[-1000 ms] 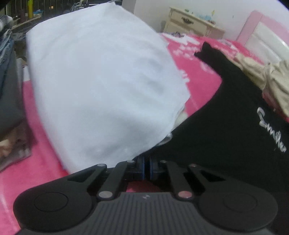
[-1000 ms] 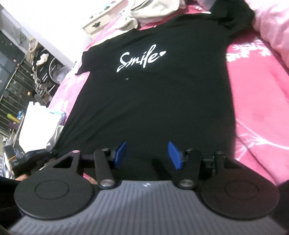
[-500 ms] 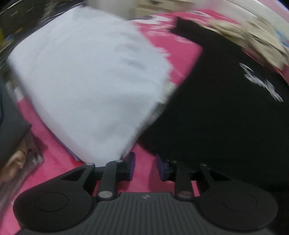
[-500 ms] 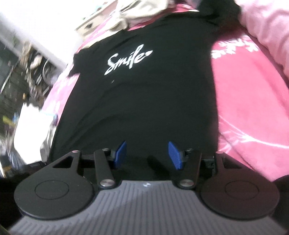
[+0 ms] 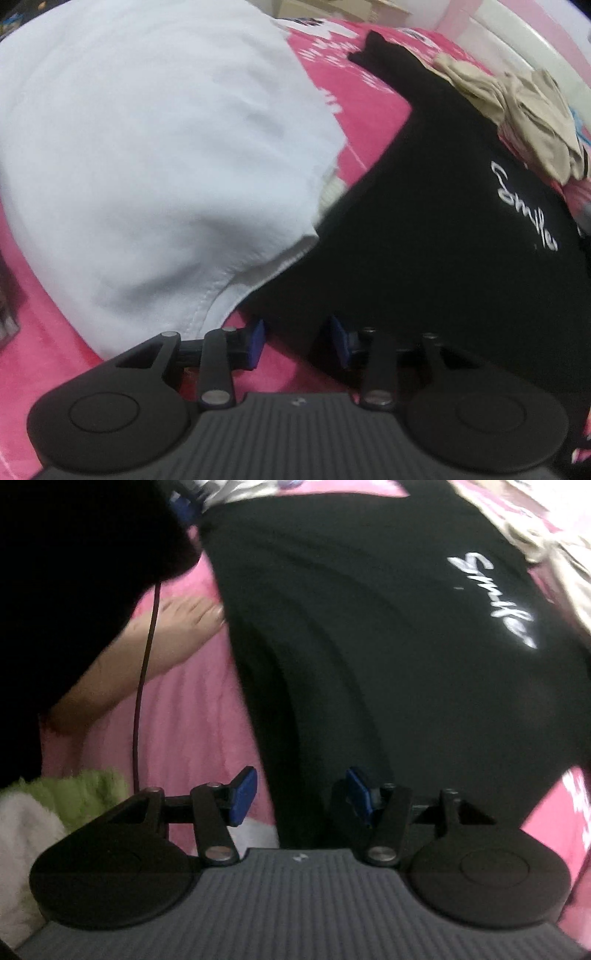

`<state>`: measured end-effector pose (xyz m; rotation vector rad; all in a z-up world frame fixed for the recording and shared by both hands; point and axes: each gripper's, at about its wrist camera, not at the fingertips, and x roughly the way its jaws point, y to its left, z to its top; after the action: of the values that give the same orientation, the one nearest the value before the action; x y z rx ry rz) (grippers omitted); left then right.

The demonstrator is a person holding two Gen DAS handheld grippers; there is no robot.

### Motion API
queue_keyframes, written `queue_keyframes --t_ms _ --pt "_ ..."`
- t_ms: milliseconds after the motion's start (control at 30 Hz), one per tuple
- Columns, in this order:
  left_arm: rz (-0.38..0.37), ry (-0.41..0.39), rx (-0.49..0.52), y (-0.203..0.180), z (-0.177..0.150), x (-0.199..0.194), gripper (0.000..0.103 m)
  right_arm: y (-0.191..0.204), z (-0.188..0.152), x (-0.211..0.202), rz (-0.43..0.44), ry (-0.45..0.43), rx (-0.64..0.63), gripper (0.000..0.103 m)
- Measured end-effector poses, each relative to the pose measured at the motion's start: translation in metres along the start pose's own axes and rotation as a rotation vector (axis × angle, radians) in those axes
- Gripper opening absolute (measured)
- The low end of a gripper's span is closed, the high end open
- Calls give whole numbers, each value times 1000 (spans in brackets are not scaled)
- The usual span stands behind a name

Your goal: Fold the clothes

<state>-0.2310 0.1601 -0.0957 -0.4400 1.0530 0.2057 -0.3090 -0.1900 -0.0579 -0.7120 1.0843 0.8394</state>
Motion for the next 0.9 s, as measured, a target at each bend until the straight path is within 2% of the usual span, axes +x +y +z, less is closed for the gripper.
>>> queue_keyframes --t_ms 33,67,100,133,167,200,233,333,500,567,700,767,833,867,900 --pt "2 -7 -9 1 0 2 31 4 2 7 -8 20 -29 53" --pt "11 -15 -6 2 1 3 19 8 3 13 -25 41 -52 51" --pt "22 -26 9 2 0 3 13 12 3 20 -43 64 -71 50" --pt "19 -37 20 3 0 3 6 13 4 22 -47 71 -75 42" --pt "13 -41 22 4 0 2 4 14 6 20 -47 76 -69 33" --pt "9 -44 23 6 0 0 4 14 8 18 -49 83 -63 10" --pt "6 -47 24 7 -1 -3 3 13 10 15 -65 91 -60 5" --pt "5 -56 56 8 -2 -9 3 12 12 1 -49 114 -37 5" --pt "15 -43 105 7 -3 -2 3 18 9 -1 14 173 -74 4" --pt "14 -43 118 8 -3 -1 3 15 5 8 52 205 -46 3" --pt "11 -34 201 5 -5 -2 5 6 2 10 79 194 38 3" --pt "0 -7 244 5 -4 -5 14 -1 1 4 112 188 106 7" --pt "-18 57 243 10 -3 -14 21 -9 1 -3 150 183 179 10" --pt "-24 95 222 15 -3 -23 20 -15 0 -10 178 167 224 12" --pt "-41 120 204 18 -1 -31 21 -22 0 -19 211 144 274 21"
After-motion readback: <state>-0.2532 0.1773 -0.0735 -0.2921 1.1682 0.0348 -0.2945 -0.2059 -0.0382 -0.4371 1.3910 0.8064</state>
